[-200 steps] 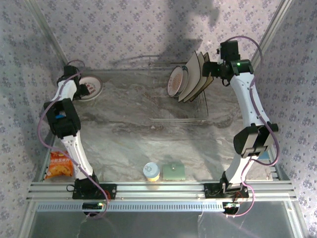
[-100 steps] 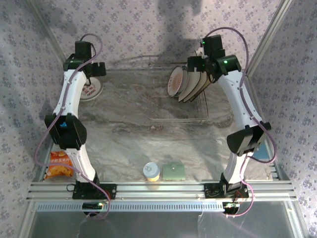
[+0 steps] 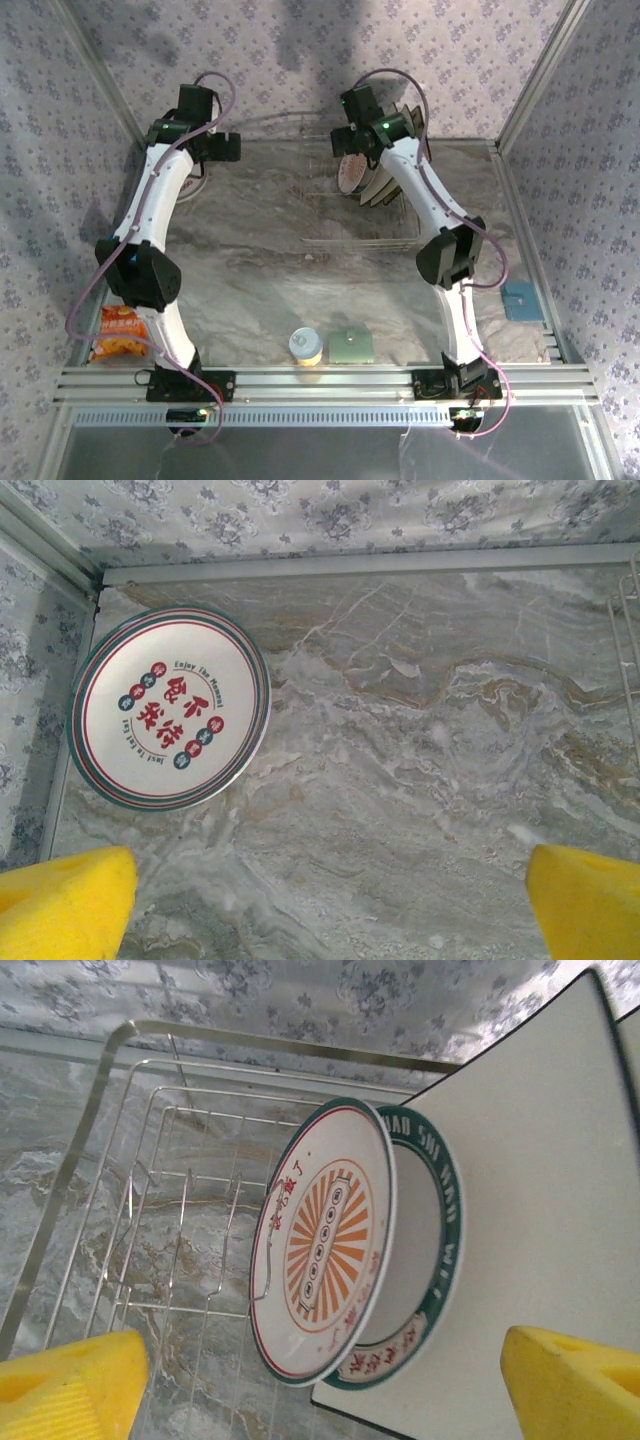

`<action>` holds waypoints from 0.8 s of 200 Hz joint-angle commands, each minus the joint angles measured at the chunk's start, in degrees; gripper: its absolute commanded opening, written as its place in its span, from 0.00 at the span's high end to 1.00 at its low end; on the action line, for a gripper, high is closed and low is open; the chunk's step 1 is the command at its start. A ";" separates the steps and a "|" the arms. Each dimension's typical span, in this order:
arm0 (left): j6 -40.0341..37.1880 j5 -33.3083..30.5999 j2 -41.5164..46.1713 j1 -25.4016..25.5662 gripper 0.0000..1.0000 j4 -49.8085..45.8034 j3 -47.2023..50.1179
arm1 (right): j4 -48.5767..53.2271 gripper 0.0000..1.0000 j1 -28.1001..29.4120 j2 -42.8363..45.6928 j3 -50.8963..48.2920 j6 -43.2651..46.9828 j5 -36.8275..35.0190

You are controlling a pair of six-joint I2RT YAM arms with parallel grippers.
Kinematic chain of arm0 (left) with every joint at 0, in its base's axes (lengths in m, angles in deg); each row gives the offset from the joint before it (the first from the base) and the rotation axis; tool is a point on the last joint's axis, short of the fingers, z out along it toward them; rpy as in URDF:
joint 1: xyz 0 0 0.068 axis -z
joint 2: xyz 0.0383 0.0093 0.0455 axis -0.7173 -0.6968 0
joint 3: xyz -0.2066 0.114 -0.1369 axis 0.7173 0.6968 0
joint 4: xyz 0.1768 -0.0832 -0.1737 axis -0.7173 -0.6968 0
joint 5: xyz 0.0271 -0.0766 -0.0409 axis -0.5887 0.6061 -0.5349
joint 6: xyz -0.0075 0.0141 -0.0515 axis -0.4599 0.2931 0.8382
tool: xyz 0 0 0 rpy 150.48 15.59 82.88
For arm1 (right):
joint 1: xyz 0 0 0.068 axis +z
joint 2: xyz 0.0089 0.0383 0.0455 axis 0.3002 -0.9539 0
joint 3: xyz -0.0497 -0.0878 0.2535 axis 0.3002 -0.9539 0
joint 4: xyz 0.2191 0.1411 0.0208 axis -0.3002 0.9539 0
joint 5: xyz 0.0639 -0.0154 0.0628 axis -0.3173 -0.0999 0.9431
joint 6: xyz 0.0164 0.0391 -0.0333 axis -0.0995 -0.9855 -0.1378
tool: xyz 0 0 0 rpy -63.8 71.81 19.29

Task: Unload the plates from the dish rack

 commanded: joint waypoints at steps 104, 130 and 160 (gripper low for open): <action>-1.61 1.24 -0.27 -0.13 0.01 1.53 2.00 | -1.11 0.25 -0.67 -12.03 5.93 -4.51 -4.44; -1.84 1.39 -0.41 -0.11 0.01 1.60 1.81 | -1.51 0.28 -1.01 -13.61 7.35 -4.85 -3.63; -1.96 1.50 -0.19 -0.13 0.01 1.55 1.88 | -2.00 0.32 -1.12 -14.86 8.55 -5.13 -2.70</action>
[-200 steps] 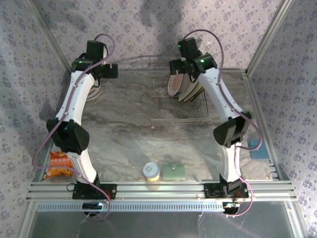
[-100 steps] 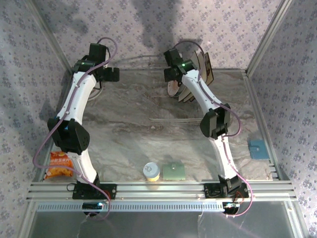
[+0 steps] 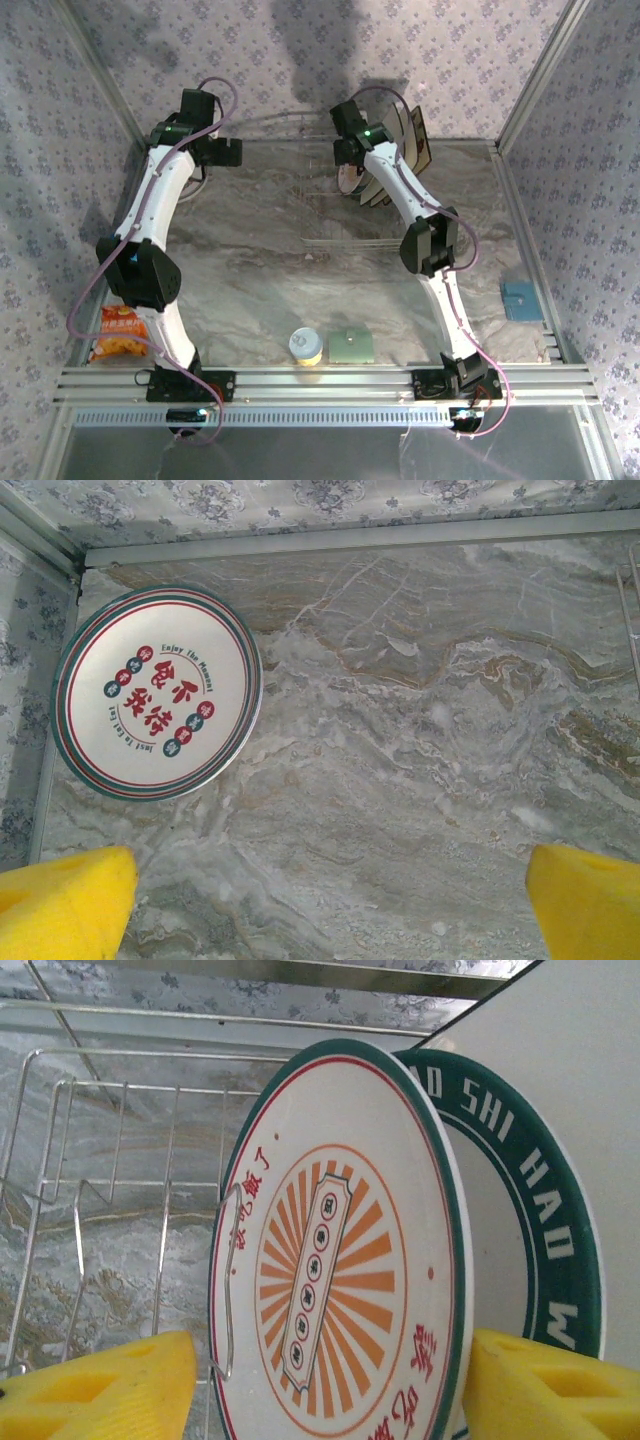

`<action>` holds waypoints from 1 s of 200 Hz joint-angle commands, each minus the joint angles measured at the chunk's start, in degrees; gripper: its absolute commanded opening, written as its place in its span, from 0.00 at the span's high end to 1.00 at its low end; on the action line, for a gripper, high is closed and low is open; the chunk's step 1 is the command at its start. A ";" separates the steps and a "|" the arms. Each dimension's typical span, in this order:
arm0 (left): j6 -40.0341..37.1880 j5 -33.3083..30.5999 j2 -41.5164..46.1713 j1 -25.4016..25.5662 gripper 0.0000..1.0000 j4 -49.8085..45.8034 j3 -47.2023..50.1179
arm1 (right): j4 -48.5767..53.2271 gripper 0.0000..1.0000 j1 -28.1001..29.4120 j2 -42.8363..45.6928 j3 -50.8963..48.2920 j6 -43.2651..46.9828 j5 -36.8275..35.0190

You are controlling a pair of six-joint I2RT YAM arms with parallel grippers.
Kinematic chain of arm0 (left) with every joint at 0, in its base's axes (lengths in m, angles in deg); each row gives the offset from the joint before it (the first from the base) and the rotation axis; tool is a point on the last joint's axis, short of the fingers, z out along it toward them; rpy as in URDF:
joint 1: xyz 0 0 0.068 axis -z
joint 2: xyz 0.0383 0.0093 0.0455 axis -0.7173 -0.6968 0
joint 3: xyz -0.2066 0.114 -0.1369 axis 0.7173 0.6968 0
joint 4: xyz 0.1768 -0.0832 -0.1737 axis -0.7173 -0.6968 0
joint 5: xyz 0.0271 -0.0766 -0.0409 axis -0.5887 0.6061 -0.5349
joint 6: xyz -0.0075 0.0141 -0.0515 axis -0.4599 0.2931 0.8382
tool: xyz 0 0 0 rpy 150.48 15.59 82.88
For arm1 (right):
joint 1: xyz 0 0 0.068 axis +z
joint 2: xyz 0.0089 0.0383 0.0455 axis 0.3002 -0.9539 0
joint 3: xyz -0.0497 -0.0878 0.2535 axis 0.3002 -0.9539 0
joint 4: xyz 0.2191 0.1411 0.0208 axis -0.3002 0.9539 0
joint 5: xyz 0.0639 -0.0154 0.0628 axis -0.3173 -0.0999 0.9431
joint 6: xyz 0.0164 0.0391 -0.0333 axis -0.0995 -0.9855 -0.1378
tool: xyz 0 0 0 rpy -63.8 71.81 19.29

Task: Unload the plates from the dish rack

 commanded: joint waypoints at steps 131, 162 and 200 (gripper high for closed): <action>-1.50 0.78 0.55 -0.09 0.01 0.70 -0.07 | -2.05 0.69 -0.74 -3.24 2.70 -3.71 3.14; -1.66 0.71 0.81 -0.05 0.01 0.60 0.12 | -2.28 0.77 -0.84 -3.24 2.67 -4.40 3.72; -1.77 0.54 1.23 -0.04 0.01 0.87 0.73 | -2.33 0.92 -0.92 -3.08 2.63 -4.99 4.53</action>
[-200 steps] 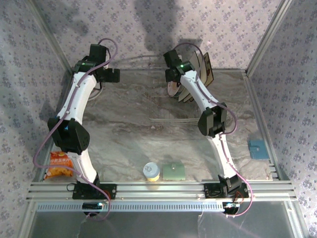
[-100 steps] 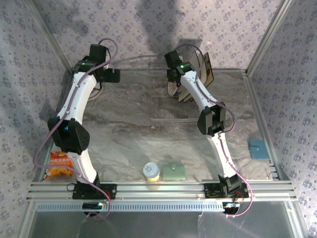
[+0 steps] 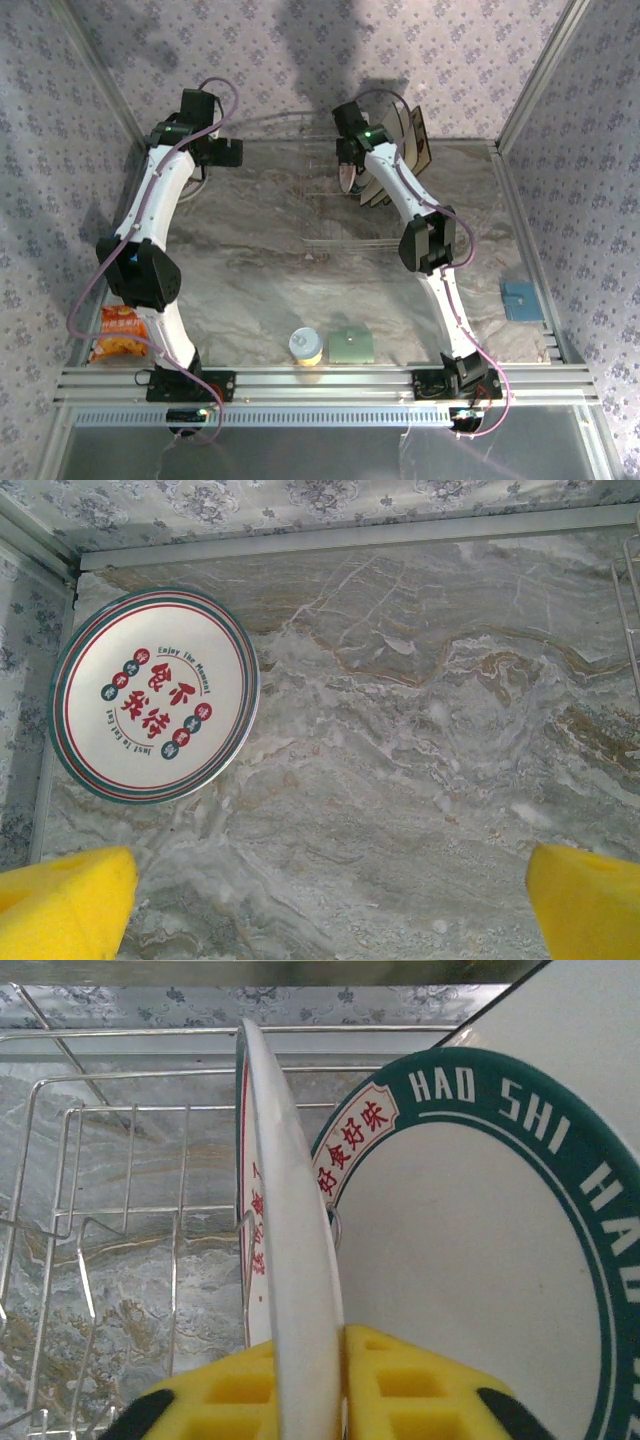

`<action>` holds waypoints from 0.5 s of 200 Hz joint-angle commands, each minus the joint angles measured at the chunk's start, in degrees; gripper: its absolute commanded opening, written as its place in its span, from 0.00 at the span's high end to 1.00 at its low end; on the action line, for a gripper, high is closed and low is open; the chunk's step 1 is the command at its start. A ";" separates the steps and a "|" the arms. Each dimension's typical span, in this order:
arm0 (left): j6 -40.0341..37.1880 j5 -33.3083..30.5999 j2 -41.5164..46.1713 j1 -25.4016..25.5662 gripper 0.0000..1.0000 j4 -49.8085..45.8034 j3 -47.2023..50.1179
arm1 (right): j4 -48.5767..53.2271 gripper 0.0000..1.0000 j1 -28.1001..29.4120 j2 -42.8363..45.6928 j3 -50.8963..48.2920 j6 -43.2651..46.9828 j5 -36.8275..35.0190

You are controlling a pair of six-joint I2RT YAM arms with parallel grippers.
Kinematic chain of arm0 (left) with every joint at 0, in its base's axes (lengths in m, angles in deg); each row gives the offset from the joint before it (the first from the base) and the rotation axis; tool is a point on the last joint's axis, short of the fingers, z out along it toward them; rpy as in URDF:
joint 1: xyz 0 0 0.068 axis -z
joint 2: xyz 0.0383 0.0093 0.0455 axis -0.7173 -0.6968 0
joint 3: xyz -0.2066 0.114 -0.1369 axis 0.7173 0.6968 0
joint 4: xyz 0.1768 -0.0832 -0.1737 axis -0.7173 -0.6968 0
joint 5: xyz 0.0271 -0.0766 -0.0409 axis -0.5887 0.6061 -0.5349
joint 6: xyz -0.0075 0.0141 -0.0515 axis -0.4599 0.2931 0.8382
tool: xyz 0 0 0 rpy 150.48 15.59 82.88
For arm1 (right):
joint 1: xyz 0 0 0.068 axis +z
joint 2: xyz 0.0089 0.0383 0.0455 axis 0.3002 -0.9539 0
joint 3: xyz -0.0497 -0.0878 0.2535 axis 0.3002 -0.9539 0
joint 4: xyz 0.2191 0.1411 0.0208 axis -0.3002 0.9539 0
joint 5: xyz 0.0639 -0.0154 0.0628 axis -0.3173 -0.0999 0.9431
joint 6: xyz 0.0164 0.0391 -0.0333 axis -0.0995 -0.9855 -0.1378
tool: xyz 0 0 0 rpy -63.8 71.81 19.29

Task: Unload the plates from the dish rack

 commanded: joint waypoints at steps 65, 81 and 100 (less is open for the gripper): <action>-1.15 -0.19 1.79 -0.08 0.01 0.70 0.88 | 0.07 1.00 0.08 0.07 1.95 -1.70 2.08; -1.11 -0.17 1.95 -0.06 0.01 0.74 0.97 | 0.28 1.00 0.20 0.75 1.98 -1.67 1.87; -1.15 -0.16 2.06 -0.04 0.01 0.69 1.14 | 0.43 1.00 0.17 1.77 1.95 -1.52 1.38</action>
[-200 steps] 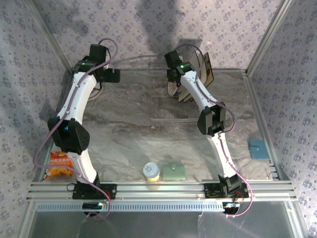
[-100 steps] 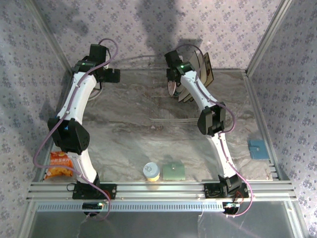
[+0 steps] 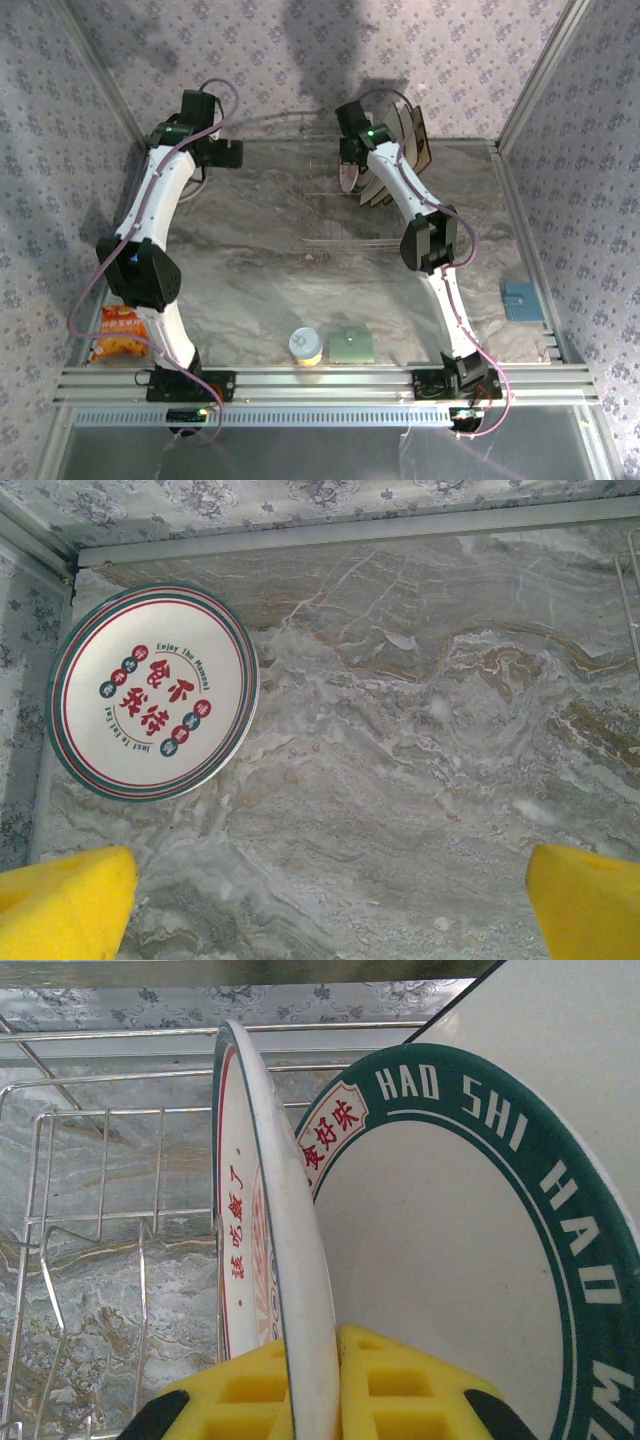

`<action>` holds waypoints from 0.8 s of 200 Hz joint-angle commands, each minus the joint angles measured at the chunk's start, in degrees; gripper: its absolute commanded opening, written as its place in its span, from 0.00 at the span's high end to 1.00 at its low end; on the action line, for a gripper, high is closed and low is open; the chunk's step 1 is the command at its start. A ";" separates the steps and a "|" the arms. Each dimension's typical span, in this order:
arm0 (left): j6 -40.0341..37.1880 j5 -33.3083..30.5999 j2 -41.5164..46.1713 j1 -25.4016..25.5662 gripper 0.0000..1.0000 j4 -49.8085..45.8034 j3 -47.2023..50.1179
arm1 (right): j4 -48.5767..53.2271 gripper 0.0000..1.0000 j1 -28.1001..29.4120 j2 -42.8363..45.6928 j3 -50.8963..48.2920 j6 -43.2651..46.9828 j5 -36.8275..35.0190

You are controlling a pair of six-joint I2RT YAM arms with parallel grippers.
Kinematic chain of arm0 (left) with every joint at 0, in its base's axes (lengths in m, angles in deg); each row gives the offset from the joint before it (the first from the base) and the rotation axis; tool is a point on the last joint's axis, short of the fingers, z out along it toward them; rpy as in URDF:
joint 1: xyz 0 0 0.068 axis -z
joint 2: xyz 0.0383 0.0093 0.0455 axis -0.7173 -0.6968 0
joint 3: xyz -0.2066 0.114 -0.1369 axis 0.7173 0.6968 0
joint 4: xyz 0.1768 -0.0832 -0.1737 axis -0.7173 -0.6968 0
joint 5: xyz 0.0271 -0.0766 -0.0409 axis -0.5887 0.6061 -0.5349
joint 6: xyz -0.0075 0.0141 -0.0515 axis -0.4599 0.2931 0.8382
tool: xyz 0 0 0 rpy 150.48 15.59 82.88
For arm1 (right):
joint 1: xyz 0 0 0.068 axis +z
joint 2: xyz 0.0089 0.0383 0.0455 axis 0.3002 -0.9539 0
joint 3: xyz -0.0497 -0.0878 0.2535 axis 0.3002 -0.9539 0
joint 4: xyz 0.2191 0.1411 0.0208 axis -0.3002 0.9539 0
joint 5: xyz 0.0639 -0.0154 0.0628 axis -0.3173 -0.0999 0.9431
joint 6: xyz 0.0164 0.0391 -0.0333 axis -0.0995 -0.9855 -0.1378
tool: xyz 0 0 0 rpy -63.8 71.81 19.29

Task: Unload the plates from the dish rack

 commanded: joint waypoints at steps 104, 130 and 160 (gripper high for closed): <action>-0.78 0.12 2.30 -0.08 0.01 0.63 0.76 | 3.30 1.00 1.45 11.13 1.79 0.86 -4.65; -0.67 0.31 2.38 -0.08 0.01 0.55 0.79 | 4.57 1.00 1.62 13.61 1.44 2.06 -7.38; -0.78 0.37 2.48 -0.07 0.01 0.37 0.75 | 3.12 1.00 2.22 18.54 -2.25 2.84 -8.03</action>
